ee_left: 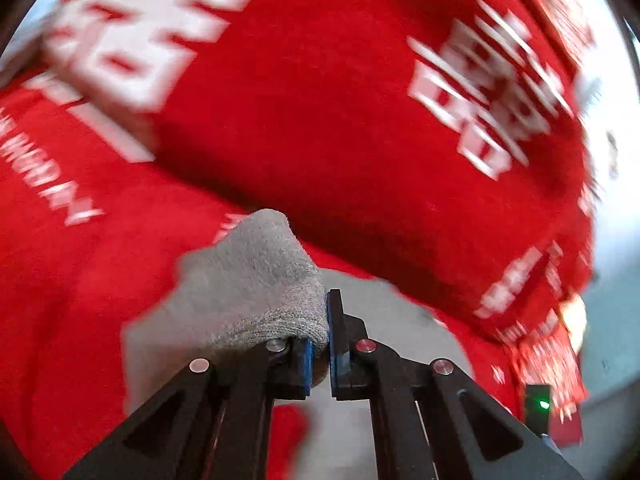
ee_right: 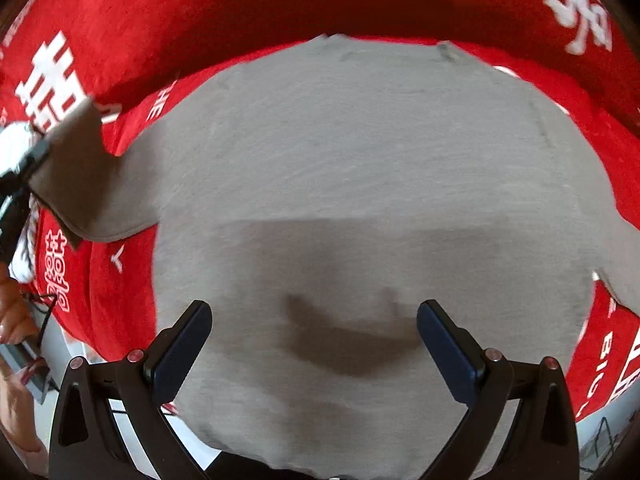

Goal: Fold small clothes
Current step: 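Grasp the grey sleeve with the left tool and fold it across the body, then open the left tool to release the sleeve while the right tool grasps the other sleeve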

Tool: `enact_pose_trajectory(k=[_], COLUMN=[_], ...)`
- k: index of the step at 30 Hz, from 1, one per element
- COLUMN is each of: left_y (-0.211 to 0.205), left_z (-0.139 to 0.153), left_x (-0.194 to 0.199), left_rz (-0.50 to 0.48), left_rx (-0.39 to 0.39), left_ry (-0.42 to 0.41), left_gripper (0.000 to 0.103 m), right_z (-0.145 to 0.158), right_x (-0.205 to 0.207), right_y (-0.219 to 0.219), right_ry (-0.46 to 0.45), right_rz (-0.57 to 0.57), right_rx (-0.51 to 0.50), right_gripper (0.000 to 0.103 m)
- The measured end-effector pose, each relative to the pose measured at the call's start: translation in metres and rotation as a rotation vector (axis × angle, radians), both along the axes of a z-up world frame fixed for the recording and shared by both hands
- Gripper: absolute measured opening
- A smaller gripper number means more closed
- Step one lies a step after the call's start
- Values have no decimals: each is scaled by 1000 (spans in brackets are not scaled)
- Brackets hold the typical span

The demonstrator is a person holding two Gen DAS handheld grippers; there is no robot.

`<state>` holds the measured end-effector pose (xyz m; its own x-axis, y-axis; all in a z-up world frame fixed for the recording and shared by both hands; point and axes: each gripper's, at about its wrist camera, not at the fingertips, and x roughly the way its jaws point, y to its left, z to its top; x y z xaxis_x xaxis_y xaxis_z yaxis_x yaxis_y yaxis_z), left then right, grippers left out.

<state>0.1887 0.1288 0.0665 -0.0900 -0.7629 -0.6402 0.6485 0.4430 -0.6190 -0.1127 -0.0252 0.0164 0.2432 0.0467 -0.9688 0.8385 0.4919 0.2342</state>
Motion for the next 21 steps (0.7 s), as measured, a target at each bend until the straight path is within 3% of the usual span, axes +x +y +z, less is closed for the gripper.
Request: enact_pose_trajectory(k=[3,6,10,12,15,16,17,18,19,21], left_y=[-53,-108,-157,-164,-153,-150,-146,-140,-131,-113], left_z=[4,-11,-56,-73,-82,-78,-74,-67,-57,-40], left_x=[-59,-121,-195,-216,-221,-220,-217,-212,-205,-185], left_rz=[-154,-297,-447,-487,-490,-484,-479,-462,-428,-372], left_rx=[-11,33,211,294,359,373,392,412,420,412], left_ry=[-8,1,-85,-129,-164,-169,-172,-185,-220,-279], left_gripper=[7,7,7,7,9,15,37,65,78,78], right_z=[3,1,-16,-24,-26,-25,-23,-22,-20,-12], right_x=[-28,-59,-92,-104,-110,-109,-103,-98,-92,-71], right_y=[-21,-39,-55,-59,-63,-64,-65,-66,-67,-64], right_ry=[-17,-14,10,22,28,30,30,27,23,9], right_rz=[-70,-137,-207,-231,-238,-233,-218,-204,-181,-111], right_rx=[-13,-22,9,22,16,10,-1,-11,-27,-71], right_gripper=[102,102,102,102,102,102,102,102,102,102])
